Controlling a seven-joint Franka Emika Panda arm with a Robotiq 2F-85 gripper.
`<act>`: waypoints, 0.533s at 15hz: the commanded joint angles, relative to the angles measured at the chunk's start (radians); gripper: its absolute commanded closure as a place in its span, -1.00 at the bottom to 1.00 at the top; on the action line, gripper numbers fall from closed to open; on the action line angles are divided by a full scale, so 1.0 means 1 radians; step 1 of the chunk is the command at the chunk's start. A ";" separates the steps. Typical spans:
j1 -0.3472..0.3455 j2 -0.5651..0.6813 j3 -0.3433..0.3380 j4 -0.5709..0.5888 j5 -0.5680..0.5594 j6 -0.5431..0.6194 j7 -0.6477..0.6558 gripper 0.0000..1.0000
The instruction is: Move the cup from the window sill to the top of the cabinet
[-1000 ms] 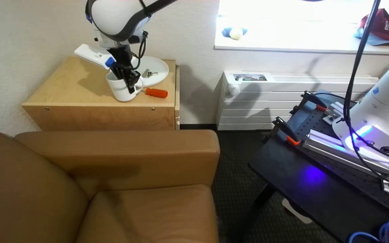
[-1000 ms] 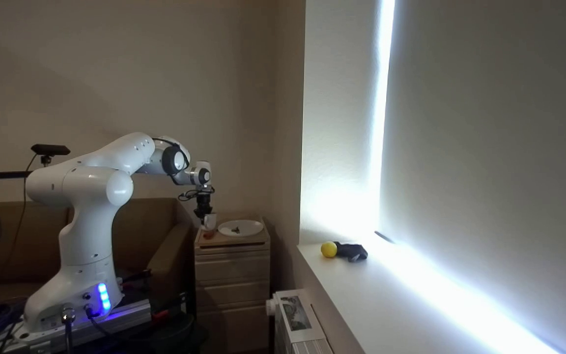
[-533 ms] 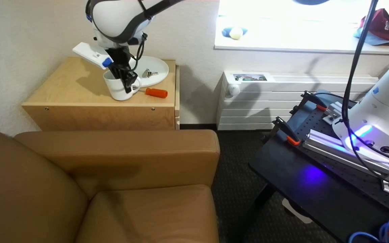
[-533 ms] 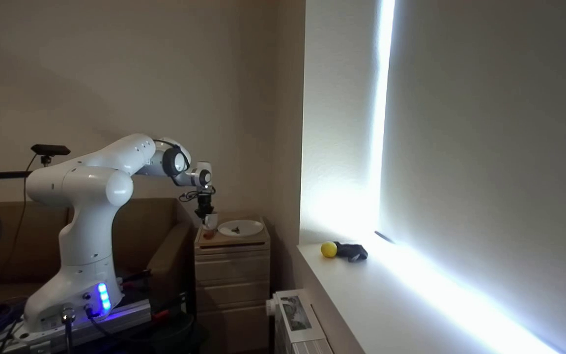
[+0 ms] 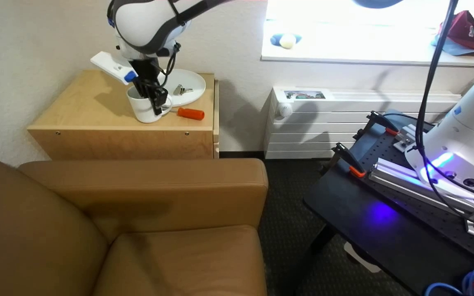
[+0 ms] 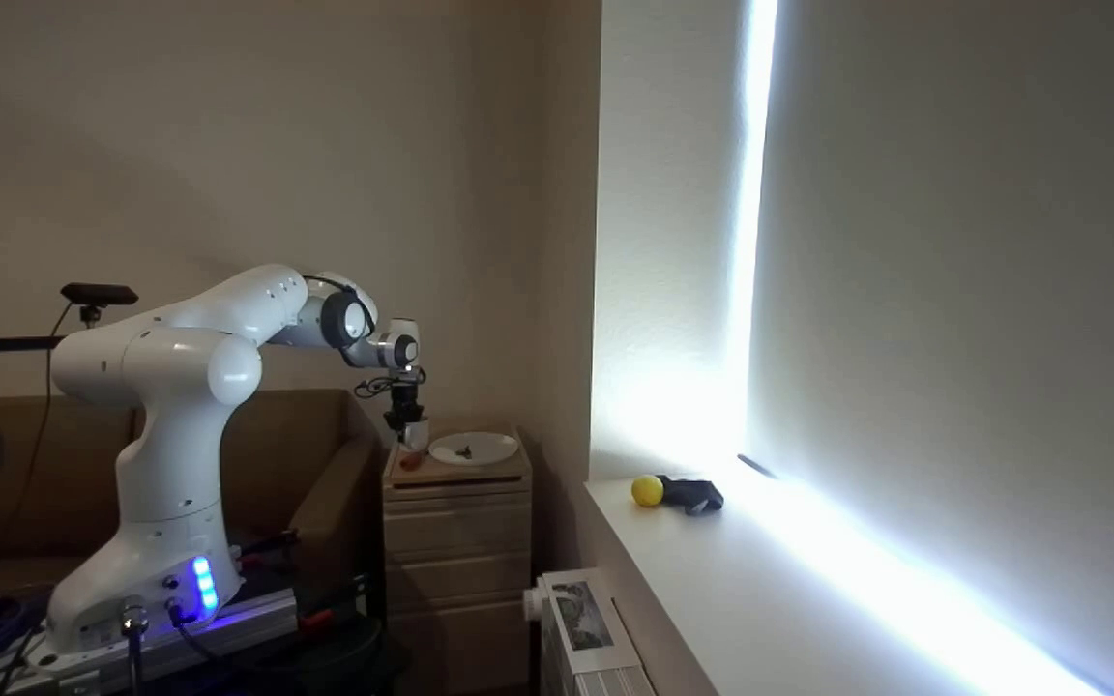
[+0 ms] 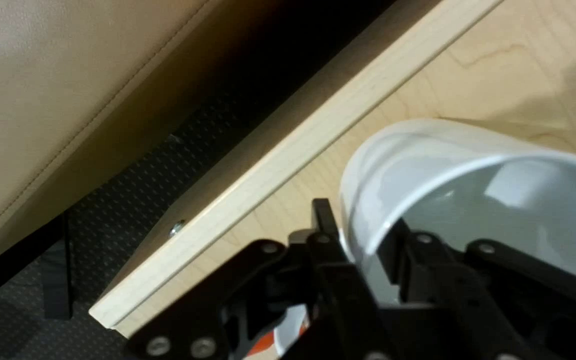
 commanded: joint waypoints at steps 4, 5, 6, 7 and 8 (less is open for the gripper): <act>-0.008 -0.003 0.021 0.035 0.015 0.002 -0.010 -0.57; -0.009 -0.011 0.022 0.041 0.014 0.004 -0.008 -0.73; -0.008 -0.026 0.020 0.043 0.011 0.007 -0.008 -0.85; -0.006 -0.041 0.015 0.043 0.006 0.010 -0.002 -0.97; -0.003 -0.056 0.009 0.048 0.005 0.001 0.014 -1.00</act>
